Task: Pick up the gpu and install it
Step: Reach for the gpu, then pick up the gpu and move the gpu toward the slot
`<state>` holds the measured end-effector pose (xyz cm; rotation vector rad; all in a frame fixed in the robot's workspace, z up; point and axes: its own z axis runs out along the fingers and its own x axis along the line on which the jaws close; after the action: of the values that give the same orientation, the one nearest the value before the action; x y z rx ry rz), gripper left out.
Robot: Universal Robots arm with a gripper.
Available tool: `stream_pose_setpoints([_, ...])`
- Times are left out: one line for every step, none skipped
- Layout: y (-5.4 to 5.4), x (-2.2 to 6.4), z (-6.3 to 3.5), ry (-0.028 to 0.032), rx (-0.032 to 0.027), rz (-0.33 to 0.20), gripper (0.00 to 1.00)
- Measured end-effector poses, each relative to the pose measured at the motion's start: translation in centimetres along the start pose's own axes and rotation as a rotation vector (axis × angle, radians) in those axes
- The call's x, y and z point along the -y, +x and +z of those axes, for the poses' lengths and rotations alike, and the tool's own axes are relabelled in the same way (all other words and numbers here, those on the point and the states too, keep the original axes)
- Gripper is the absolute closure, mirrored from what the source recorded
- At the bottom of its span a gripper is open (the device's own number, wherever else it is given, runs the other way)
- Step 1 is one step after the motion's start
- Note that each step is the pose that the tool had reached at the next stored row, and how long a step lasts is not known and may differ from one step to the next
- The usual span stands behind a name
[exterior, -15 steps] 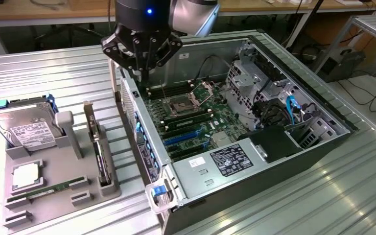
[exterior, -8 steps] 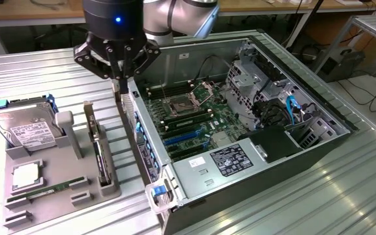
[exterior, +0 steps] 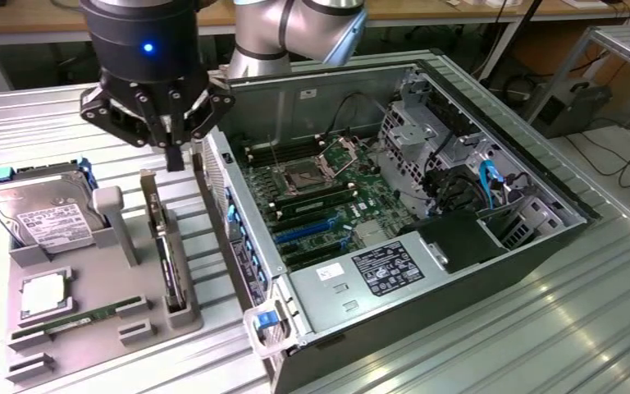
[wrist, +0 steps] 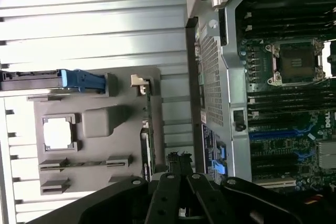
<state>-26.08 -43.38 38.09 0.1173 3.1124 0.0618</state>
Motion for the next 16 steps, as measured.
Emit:
stream_pose_setpoints([0.6,0.15,0.08,0.0006,-0.0001,0.000,0.89])
stream_pose_setpoints([1.2,0.33,0.19,0.0014,0.0000,0.000,0.89])
stream_pose_setpoints([1.5,0.52,0.30,0.0022,0.0001,0.000,0.89])
stream_pose_setpoints([1.6,0.68,0.37,0.0030,0.0001,0.000,0.89])
stream_pose_setpoints([1.7,0.83,0.40,0.0046,0.0002,0.000,0.89])
stream_pose_setpoints([1.7,0.87,0.39,0.0046,0.0000,0.000,0.89])
stream_pose_setpoints([1.7,0.87,0.39,0.0047,-0.0001,0.000,0.89])
stream_pose_setpoints([1.7,0.87,0.39,0.0047,-0.0001,0.000,0.89])
stream_pose_setpoints([1.7,0.87,0.39,0.0047,-0.0001,0.000,0.89])
stream_pose_setpoints([1.7,0.87,0.39,0.0047,-0.0001,0.000,0.89])
stream_pose_setpoints([1.7,0.87,0.39,0.0047,-0.0001,0.000,0.89])
stream_pose_setpoints([1.7,0.87,0.39,0.0047,-0.0001,0.000,0.89])
stream_pose_setpoints([1.7,0.87,0.39,0.0046,-0.0001,0.000,0.89])
stream_pose_setpoints([1.7,0.87,0.39,0.0047,-0.0001,0.000,0.89])
stream_pose_setpoints([1.7,0.87,0.39,0.0047,-0.0001,0.000,0.89])
stream_pose_setpoints([1.7,0.87,0.39,0.0047,-0.0001,0.000,0.89])
